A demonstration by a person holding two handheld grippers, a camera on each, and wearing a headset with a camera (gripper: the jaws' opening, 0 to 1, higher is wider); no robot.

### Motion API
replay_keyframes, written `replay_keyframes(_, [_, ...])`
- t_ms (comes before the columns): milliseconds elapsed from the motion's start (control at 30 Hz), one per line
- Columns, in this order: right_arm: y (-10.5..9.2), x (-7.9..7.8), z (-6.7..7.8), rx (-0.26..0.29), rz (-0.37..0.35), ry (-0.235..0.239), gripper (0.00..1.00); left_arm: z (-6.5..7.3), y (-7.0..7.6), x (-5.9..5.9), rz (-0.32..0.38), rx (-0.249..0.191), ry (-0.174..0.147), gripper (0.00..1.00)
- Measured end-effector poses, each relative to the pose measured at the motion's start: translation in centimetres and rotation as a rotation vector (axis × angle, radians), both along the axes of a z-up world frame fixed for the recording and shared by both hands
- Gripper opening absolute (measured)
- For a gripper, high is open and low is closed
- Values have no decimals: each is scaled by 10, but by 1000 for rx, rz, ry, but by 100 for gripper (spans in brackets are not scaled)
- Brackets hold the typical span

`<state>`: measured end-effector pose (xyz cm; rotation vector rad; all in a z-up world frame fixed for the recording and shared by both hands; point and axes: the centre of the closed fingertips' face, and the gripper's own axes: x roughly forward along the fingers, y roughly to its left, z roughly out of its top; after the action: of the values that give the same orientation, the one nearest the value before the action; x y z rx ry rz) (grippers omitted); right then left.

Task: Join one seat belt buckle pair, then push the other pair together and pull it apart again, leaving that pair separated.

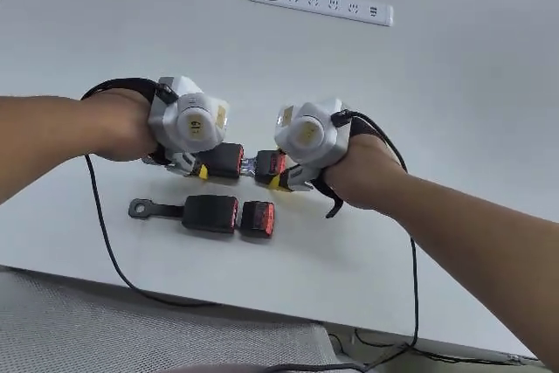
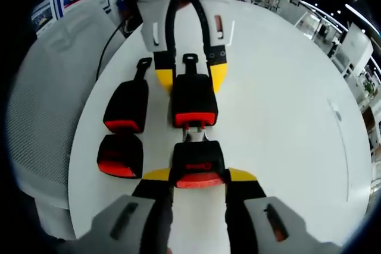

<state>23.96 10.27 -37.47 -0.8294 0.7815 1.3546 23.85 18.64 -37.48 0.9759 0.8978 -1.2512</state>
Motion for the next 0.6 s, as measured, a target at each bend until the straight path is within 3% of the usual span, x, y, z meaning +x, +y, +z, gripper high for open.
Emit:
replay_keyframes(300, [16,1,0,-8,2,19,32,0,0,0,4,-17,8,31])
replay_keyframes(600, [15,0,0,-16,-1,21,33,2,0,-2,8,-15,11,32])
